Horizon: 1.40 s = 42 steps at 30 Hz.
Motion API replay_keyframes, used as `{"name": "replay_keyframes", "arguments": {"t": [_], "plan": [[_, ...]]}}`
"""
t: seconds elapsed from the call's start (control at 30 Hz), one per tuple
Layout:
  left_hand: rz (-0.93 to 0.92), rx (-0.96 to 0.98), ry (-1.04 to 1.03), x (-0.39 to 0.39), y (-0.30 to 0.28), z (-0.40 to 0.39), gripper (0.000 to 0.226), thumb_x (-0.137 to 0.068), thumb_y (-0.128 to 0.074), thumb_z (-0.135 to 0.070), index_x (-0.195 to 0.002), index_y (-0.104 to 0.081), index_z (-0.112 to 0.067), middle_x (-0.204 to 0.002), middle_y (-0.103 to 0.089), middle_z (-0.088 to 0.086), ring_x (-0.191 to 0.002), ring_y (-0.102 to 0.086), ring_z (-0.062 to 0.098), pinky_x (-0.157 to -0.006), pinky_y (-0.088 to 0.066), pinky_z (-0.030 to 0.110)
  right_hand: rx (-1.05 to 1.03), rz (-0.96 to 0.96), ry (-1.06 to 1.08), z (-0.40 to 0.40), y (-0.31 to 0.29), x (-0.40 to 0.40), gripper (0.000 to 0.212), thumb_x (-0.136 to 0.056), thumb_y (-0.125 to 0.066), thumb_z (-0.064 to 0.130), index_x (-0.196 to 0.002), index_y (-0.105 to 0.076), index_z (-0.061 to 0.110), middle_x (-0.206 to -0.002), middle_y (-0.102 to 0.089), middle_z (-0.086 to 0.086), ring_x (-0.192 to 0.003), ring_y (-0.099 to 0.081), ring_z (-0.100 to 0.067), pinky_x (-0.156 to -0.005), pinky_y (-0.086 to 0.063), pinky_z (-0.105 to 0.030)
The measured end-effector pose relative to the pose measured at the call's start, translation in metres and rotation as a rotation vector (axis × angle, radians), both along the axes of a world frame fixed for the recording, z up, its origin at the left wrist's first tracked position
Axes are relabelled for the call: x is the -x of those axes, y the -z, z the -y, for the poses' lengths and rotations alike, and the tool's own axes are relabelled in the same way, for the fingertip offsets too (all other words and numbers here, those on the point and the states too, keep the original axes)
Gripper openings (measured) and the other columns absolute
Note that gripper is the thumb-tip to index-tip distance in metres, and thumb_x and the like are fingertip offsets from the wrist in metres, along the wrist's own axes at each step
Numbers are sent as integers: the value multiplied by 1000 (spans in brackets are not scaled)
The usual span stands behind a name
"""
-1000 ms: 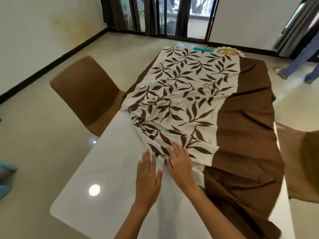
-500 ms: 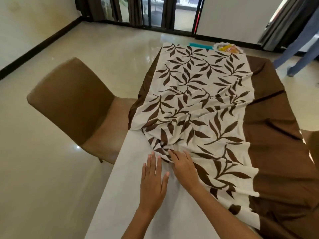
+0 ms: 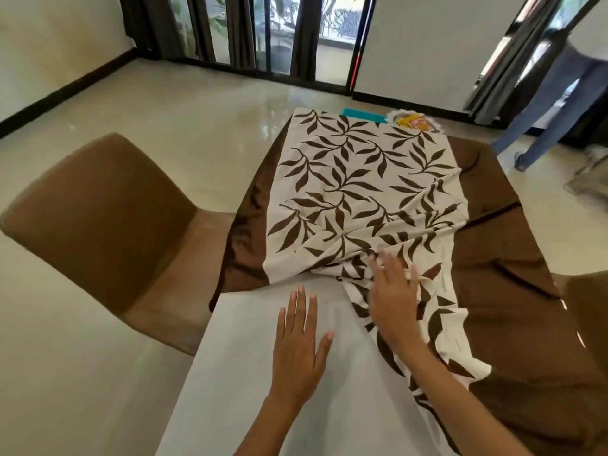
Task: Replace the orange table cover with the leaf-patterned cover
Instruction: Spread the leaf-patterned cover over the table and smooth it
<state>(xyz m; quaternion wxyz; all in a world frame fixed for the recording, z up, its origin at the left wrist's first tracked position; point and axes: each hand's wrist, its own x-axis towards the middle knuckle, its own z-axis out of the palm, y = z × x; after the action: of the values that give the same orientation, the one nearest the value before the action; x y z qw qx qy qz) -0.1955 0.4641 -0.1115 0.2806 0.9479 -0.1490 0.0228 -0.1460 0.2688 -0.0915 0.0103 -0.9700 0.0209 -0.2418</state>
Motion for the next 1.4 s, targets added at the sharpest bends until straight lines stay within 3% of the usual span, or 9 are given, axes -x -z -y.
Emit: {"name": "replay_keyframes", "arguments": {"t": [0.17,0.33,0.5,0.73,0.97,1.1,1.2,1.3,1.4], "plan": [[-23,-8,-4,2,9,5,63,-100,-16,-53,-151,-20,-15,-160,-8,5,-147,-4,18,-118,1,33,150,-114,-171,-14,50,36,40,-86,-55,35,-120,-61,15,-150,-33,-14,-142,-20,-30,-112,-15,-56],[-25,-25,-3,11,15,2,65,-100,-17,-54,-152,-18,-15,-160,-3,4,-147,-1,18,-117,7,30,132,-104,-112,-4,44,21,20,-70,-79,18,-87,-71,13,-143,-44,-13,-135,-35,-31,-108,-20,-56],[-17,6,0,12,8,5,63,-101,-16,-53,-152,-16,-16,-160,-2,2,-147,-4,19,-118,5,31,-22,15,-317,-11,10,29,5,-83,-67,14,-80,-71,13,-143,-45,-9,-137,-34,-28,-110,-23,-55],[125,255,-89,19,-19,3,61,-100,-14,-51,-153,-4,-22,-160,-1,4,-147,-4,24,-118,4,34,-740,67,-406,-56,-89,70,4,-82,-66,13,-81,-66,9,-139,-49,-4,-137,-33,-21,-114,-24,-35],[226,196,184,-13,-24,28,59,-100,-14,-51,-152,0,-26,-160,2,6,-147,-6,28,-117,3,48,-1763,35,101,-60,-103,80,20,-83,-66,9,-102,-68,2,-113,-66,16,-105,-61,0,-97,-43,-26],[408,52,262,-41,-20,29,54,-101,-36,-41,-148,-26,-16,-155,-25,7,-142,-26,24,-117,-11,51,-1635,21,109,-47,-102,80,8,-82,-70,16,-81,-73,23,-123,-61,12,-117,-53,-3,-96,-39,-25],[505,94,381,-61,-29,24,37,-83,-69,-10,-119,-63,-7,-118,-66,10,-111,-63,21,-105,-40,40,-1297,74,168,-30,-84,87,9,-89,-61,26,-92,-68,21,-130,-55,12,-123,-44,-1,-96,-35,-18],[403,-23,476,-61,-39,11,38,-66,-80,-2,-103,-71,-6,-97,-73,8,-88,-71,21,-84,-54,33,-887,-56,254,-9,-33,116,52,-96,-27,53,-121,-58,21,-143,-45,-1,-136,-34,-16,-113,-25,-43],[249,-247,530,-50,-50,-5,49,-63,-81,2,-107,-71,-15,-105,-72,4,-98,-68,22,-88,-53,40,-560,-354,464,13,30,170,75,-95,-6,59,-135,-49,14,-149,-35,-11,-139,-29,-28,-108,-21,-61]]}}
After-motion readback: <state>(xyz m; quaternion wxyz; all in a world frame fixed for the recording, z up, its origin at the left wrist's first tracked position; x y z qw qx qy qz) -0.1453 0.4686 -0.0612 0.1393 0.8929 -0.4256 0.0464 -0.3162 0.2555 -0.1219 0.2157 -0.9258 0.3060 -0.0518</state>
